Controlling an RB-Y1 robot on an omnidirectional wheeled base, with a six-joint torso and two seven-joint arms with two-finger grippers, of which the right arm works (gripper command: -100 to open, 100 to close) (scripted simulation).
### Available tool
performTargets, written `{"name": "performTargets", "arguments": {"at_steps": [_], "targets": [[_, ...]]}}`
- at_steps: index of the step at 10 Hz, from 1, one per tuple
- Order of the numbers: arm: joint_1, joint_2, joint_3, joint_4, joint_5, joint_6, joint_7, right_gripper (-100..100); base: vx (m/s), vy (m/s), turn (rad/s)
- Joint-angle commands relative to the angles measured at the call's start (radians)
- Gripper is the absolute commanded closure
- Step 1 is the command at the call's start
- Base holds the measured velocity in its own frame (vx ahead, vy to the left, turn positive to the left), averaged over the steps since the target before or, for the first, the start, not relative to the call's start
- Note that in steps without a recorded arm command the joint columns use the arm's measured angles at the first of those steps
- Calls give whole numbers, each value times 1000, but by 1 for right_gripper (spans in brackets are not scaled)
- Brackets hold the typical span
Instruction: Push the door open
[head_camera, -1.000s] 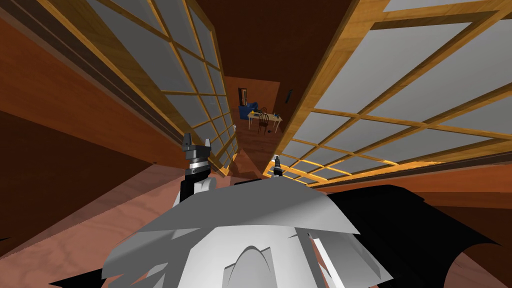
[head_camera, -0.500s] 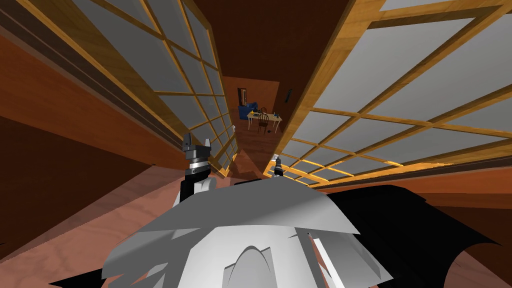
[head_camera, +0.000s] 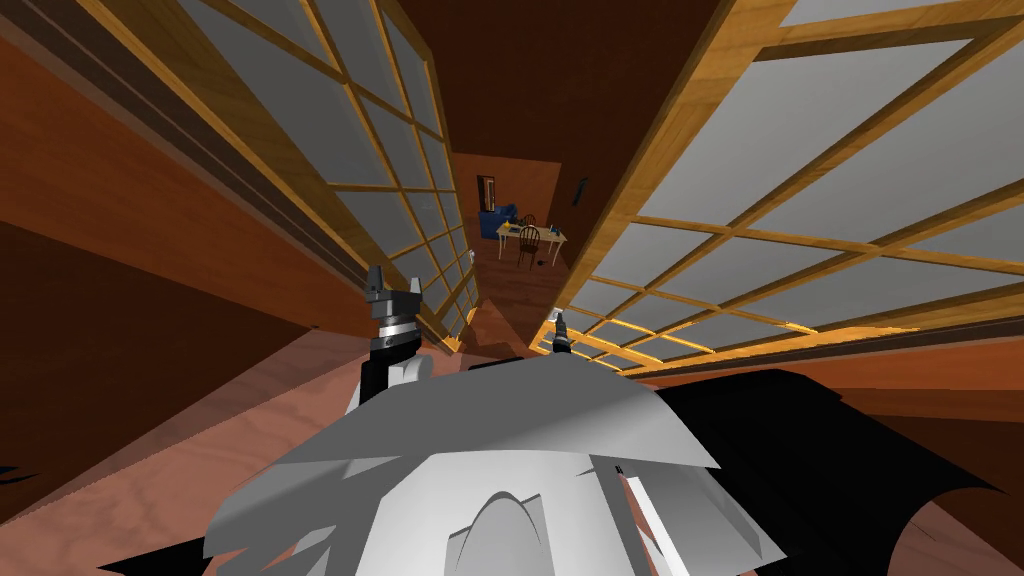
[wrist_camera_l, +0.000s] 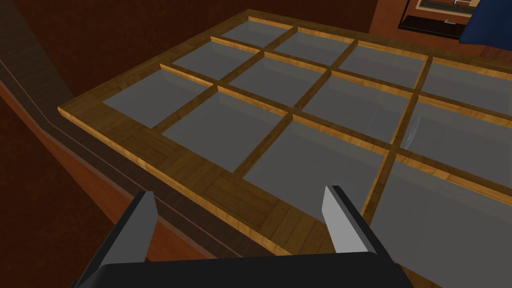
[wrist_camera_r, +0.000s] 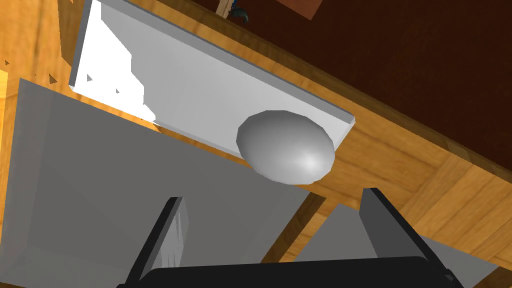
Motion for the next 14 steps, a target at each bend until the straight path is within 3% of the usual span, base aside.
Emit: {"name": "performTargets", "arguments": {"at_steps": [1, 4, 14], "targets": [[11, -12, -9, 9, 9, -7, 50, -100, -4, 93, 25], [37, -38, -28, 27, 28, -25, 139, -100, 0, 96, 25], [96, -96, -71, 67, 70, -65, 360, -100, 3, 62, 19]]}}
